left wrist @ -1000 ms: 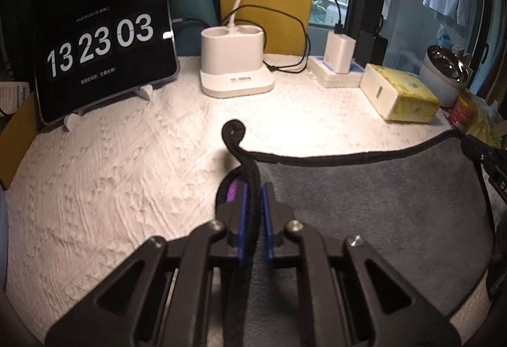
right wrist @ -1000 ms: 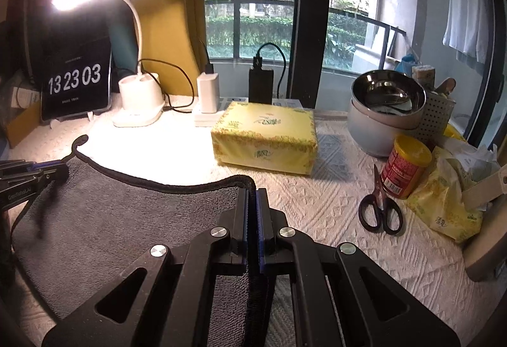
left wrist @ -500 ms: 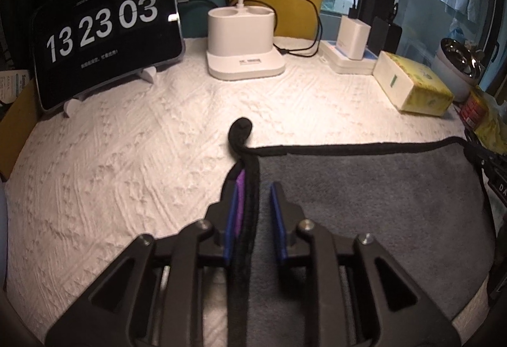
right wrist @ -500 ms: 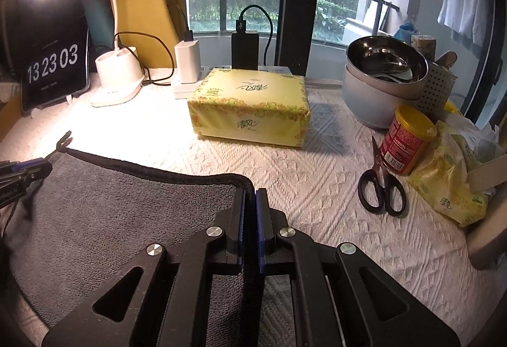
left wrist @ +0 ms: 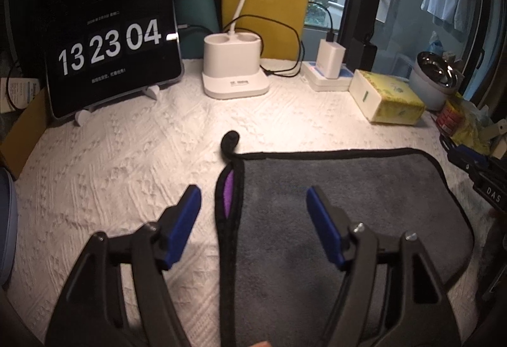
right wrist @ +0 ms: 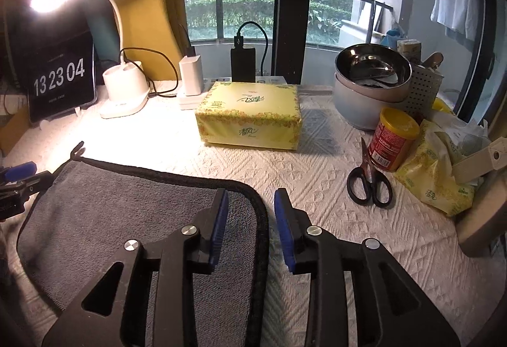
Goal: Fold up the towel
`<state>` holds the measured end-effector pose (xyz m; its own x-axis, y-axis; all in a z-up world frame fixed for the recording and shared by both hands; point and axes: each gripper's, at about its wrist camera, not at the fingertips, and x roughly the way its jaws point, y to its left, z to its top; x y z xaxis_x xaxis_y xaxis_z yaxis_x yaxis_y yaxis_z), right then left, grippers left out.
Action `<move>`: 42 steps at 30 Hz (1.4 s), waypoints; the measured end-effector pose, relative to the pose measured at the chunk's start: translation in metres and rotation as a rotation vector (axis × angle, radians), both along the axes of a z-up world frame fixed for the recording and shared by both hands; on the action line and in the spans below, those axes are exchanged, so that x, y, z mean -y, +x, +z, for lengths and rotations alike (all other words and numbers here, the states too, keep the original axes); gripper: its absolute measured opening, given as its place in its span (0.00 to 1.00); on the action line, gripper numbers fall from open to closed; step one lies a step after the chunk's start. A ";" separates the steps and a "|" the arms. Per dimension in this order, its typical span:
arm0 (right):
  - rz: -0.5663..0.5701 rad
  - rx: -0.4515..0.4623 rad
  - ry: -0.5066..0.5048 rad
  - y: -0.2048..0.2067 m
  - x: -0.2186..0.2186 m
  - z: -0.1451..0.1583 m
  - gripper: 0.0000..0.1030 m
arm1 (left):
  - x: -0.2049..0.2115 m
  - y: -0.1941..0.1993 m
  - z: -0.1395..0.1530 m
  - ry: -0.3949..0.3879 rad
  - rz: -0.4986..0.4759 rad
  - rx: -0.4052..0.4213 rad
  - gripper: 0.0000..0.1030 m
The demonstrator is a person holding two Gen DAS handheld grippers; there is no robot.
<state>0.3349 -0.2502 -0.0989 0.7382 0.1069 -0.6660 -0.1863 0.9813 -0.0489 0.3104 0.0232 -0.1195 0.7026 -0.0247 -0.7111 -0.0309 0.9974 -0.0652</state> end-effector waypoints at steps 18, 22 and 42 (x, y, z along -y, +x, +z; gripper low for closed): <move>0.009 0.065 0.015 -0.057 -0.001 0.036 0.36 | 0.010 -0.061 0.047 -0.027 -0.050 0.124 0.77; 0.014 0.080 0.014 -0.070 -0.002 0.043 0.36 | 0.012 -0.074 0.055 -0.028 -0.058 0.140 0.77; 0.025 0.116 0.012 -0.131 -0.006 0.059 0.36 | 0.009 -0.140 0.075 -0.033 -0.060 0.205 0.78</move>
<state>0.2040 -0.2443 -0.0396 0.8072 0.1334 -0.5750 -0.2043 0.9771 -0.0601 0.1703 0.0144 -0.0448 0.8293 -0.0922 -0.5512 0.0463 0.9942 -0.0967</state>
